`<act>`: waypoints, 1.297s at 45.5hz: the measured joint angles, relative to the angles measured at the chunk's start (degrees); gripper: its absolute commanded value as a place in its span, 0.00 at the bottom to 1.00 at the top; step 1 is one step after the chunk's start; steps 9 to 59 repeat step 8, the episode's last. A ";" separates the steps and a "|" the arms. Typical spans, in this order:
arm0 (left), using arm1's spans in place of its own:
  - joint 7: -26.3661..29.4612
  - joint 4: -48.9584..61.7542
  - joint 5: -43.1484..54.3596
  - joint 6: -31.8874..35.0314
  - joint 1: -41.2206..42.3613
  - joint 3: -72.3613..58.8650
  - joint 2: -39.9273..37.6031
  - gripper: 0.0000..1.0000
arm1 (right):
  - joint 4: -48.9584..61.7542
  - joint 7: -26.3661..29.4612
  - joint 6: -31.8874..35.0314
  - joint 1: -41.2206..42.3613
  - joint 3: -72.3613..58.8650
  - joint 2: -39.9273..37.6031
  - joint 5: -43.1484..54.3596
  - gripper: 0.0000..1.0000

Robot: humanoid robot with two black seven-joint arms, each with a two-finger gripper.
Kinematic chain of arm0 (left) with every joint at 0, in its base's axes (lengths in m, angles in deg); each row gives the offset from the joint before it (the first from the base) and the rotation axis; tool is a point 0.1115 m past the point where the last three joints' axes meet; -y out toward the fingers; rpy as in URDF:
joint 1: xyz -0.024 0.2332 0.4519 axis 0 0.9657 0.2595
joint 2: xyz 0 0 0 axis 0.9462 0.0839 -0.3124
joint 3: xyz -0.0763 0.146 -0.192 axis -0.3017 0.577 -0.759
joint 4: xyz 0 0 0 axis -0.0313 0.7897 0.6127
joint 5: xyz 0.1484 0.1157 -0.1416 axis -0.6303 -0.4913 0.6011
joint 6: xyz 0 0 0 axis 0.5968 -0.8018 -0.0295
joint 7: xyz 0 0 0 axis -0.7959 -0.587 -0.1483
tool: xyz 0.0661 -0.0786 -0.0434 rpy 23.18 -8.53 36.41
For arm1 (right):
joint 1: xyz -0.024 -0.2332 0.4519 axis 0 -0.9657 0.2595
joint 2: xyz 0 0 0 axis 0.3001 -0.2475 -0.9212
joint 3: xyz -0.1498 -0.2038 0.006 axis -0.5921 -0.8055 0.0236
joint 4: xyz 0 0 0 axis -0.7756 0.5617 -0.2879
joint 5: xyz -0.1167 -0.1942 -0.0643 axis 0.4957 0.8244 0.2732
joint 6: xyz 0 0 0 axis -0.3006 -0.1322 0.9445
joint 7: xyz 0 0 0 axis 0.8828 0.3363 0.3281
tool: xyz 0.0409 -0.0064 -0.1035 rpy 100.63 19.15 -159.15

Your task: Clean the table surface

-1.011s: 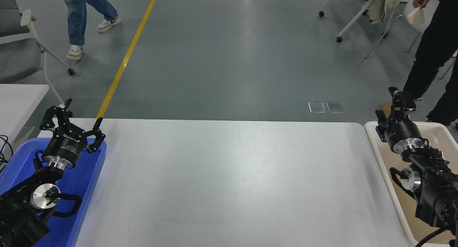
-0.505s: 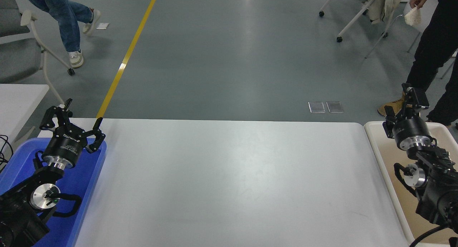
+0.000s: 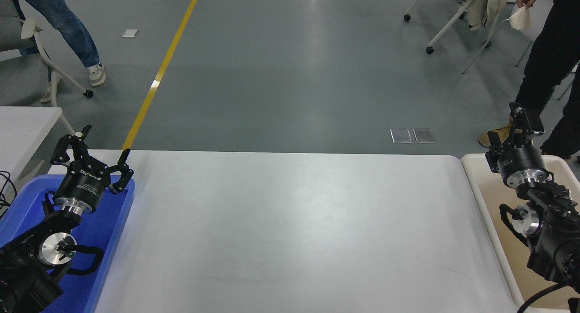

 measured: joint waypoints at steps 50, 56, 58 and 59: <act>0.00 0.00 0.00 0.00 0.00 0.00 0.00 1.00 | 0.04 0.00 -0.03 -0.24 0.07 -0.05 0.01 0.98; 0.00 0.00 0.00 0.00 0.00 0.00 0.00 1.00 | 0.04 0.00 -0.03 -0.24 0.07 -0.05 0.01 0.98; 0.00 0.00 0.00 0.00 0.00 0.00 0.00 1.00 | 0.04 0.00 -0.03 -0.24 0.07 -0.05 0.01 0.98; 0.00 0.00 0.00 0.00 0.00 0.00 0.00 1.00 | 0.04 0.00 -0.03 -0.24 0.07 -0.05 0.01 0.98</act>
